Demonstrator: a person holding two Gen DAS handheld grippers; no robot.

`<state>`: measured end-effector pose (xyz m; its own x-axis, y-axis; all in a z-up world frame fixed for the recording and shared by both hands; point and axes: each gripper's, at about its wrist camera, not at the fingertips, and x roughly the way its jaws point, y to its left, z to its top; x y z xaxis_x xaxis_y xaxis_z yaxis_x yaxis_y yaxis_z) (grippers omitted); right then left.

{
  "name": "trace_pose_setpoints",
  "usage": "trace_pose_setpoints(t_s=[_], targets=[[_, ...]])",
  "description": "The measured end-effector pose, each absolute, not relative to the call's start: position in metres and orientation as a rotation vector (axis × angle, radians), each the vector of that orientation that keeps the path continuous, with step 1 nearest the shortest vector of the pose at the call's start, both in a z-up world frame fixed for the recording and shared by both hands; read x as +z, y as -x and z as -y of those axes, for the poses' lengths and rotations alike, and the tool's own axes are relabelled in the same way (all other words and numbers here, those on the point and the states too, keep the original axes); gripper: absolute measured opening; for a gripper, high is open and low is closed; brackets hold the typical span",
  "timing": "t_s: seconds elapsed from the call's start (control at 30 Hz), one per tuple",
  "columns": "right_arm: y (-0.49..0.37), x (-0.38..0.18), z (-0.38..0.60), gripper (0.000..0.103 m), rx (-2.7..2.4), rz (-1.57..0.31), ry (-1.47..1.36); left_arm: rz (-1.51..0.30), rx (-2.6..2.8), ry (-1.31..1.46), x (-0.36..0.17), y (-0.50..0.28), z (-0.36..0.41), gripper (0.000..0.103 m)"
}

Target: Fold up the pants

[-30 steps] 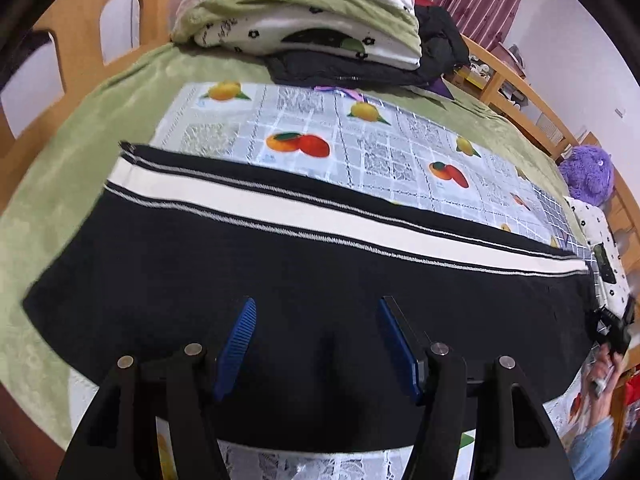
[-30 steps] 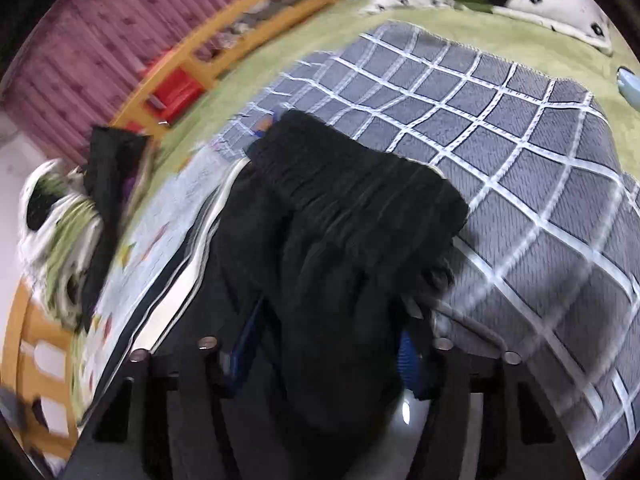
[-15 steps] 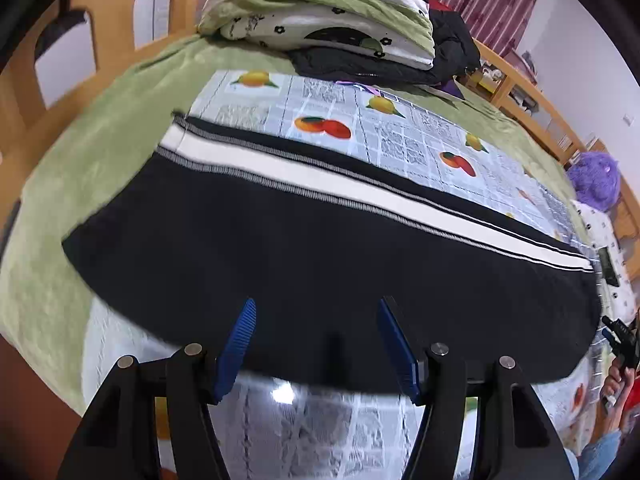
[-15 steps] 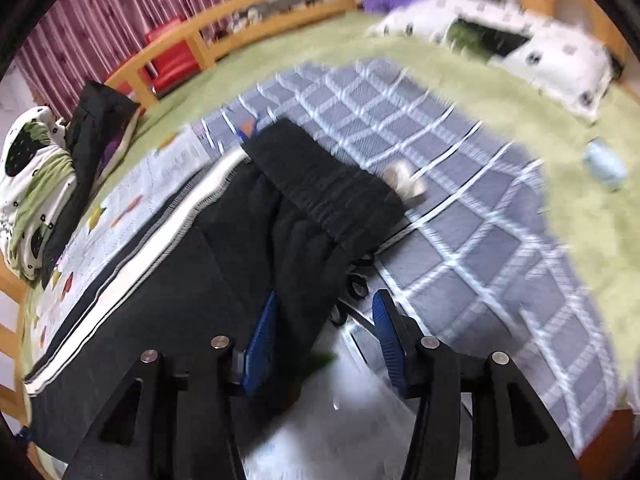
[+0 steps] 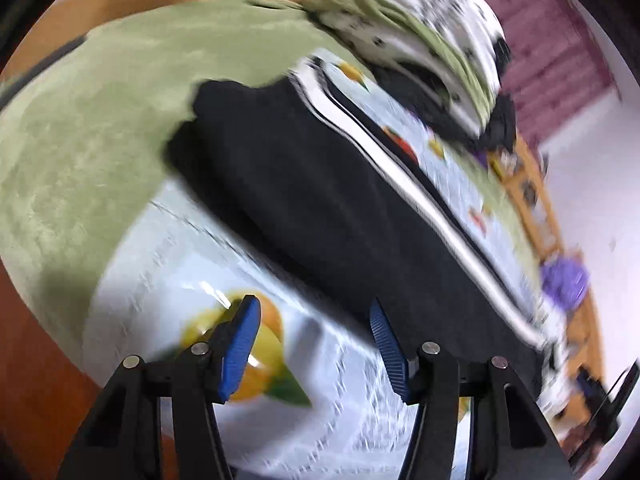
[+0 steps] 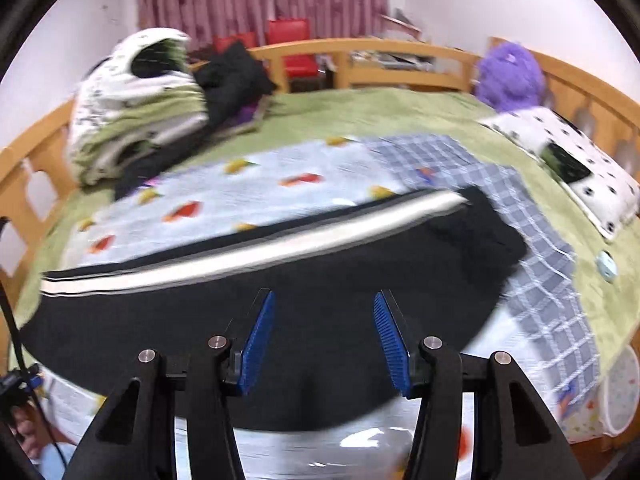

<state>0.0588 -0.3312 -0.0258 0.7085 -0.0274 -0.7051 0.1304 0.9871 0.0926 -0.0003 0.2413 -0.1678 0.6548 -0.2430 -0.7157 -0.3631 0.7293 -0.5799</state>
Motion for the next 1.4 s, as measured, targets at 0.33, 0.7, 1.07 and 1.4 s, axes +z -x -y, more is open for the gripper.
trace_pose_setpoints(t_s=[0.33,0.7,1.07,1.4], targets=[[-0.084,-0.055,0.249,0.050,0.066,-0.912,-0.155,-0.760,0.121,0.968,-0.191,-0.020,-0.297,0.047],[-0.095,-0.080,0.252,0.043,0.084,-0.890,-0.316,-0.778,0.164,1.019,-0.190,-0.046,-0.319,0.012],[-0.098,-0.116,0.298,0.043,0.098,-0.883,-0.500,-0.711,0.208,0.514,-0.049,-0.059,-0.222,0.008],[-0.037,-0.098,0.389,0.043,0.026,-0.747,-0.581,-0.706,-0.085,0.212,0.008,-0.090,0.017,0.007]])
